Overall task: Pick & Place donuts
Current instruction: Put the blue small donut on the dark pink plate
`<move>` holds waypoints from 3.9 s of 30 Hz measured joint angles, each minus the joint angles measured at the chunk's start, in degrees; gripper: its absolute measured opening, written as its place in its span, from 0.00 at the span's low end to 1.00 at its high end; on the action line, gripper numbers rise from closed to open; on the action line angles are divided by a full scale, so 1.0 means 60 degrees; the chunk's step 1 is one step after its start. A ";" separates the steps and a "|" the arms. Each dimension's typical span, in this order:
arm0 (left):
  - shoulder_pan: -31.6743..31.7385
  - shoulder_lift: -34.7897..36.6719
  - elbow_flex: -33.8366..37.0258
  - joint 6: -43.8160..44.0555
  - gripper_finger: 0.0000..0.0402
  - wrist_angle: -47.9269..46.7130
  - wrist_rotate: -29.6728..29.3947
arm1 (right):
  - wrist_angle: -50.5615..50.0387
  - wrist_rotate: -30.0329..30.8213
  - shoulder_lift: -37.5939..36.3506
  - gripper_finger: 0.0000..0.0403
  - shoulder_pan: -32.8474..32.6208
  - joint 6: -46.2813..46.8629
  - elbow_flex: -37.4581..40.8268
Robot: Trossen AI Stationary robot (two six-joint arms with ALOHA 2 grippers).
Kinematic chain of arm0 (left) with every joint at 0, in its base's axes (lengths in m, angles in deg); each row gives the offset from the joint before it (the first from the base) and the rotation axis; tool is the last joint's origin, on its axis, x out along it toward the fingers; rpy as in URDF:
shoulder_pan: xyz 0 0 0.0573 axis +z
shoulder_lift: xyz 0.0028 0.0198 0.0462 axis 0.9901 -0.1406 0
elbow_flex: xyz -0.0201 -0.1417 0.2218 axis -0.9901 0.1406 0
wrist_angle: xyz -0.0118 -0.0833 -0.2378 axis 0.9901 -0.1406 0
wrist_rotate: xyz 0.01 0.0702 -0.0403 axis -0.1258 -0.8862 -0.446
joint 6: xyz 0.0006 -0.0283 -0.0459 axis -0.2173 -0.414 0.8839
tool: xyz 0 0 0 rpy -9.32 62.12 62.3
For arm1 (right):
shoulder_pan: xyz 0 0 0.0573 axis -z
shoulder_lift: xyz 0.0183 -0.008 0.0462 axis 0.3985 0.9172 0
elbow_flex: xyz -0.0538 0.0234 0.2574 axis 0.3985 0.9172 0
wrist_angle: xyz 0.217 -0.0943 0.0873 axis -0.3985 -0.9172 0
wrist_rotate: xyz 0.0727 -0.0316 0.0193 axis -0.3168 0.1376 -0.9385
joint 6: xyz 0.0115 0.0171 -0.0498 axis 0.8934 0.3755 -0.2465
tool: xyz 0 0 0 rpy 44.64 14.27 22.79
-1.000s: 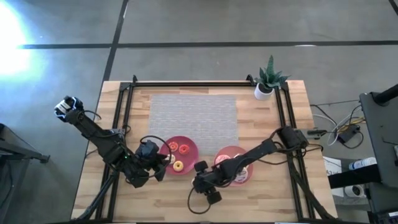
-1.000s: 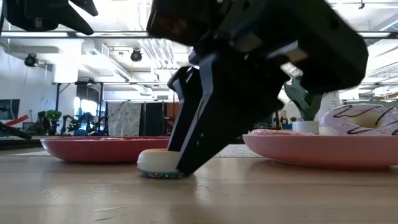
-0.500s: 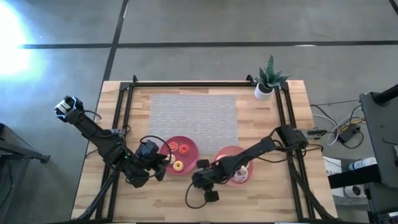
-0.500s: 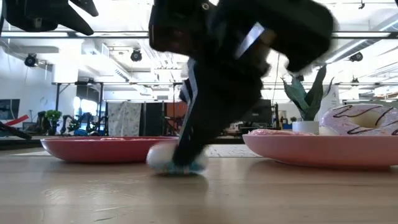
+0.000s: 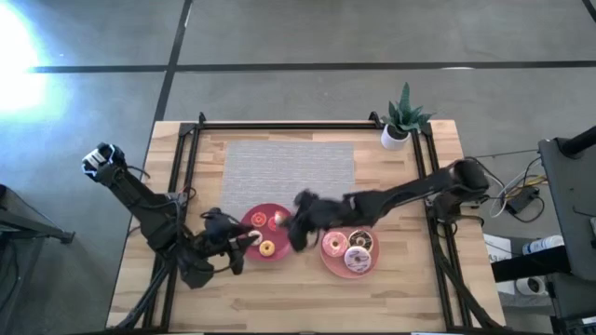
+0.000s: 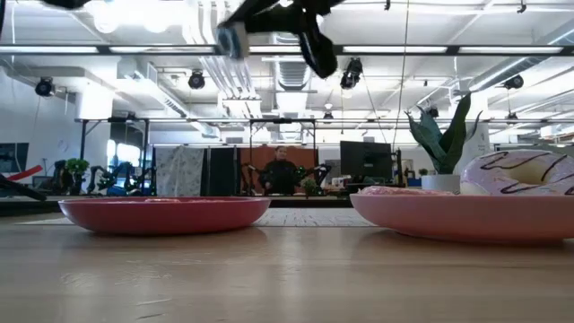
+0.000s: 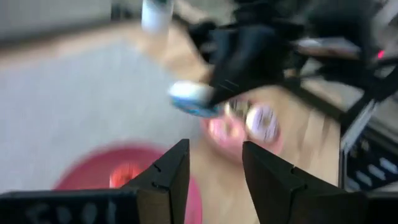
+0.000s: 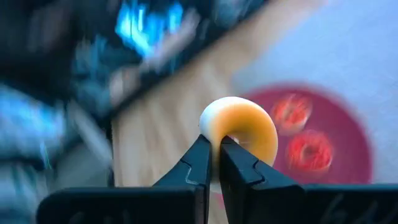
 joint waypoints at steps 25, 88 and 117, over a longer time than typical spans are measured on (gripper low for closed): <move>0.1956 -0.1200 0.0029 -0.9568 0.30 0.5570 -0.3062 | 0.8420 0.0292 -0.1563 0.03 0.1497 0.7623 0.3725; 0.3745 -0.1883 -0.0769 -1.1298 0.31 0.6039 -0.2810 | 0.7781 0.0855 -0.1541 0.03 0.1691 0.8478 0.3136; 0.3705 -0.1849 -0.0805 -1.0869 0.01 0.4206 -0.2890 | 0.7418 -0.1331 -0.1926 0.49 0.2231 0.7191 0.3374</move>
